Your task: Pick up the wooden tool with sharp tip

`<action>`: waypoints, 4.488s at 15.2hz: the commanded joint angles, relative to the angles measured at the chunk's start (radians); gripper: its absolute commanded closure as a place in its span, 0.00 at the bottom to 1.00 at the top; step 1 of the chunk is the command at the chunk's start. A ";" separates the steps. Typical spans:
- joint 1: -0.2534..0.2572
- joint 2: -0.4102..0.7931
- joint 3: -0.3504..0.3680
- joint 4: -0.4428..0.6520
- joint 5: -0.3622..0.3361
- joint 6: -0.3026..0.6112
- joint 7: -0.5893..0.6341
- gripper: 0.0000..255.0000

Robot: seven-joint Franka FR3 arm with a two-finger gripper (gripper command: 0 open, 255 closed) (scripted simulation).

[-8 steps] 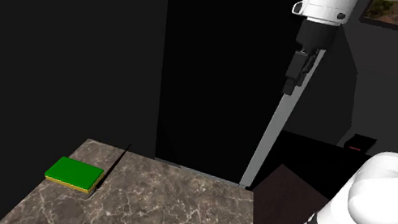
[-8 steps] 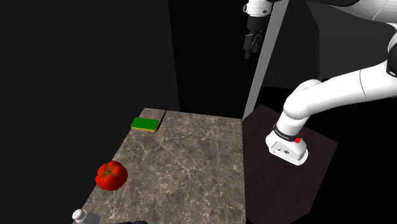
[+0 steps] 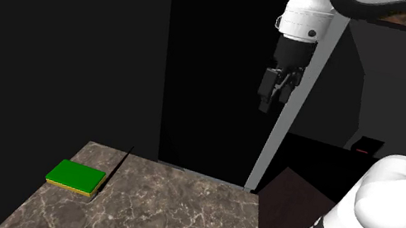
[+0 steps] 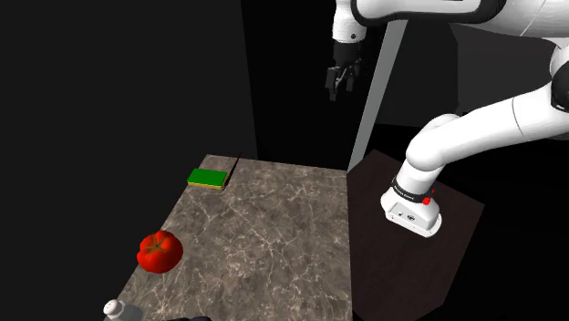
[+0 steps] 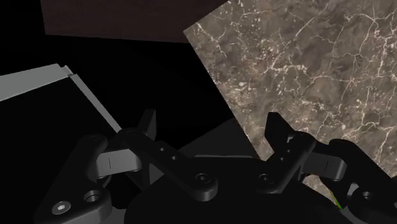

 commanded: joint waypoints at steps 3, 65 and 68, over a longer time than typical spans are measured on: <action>-0.015 0.071 0.111 0.000 0.048 0.080 0.171 0.00; 0.220 1.527 0.349 1.044 -0.555 0.241 1.599 1.00; 0.220 1.513 0.354 1.062 -0.548 0.210 1.595 1.00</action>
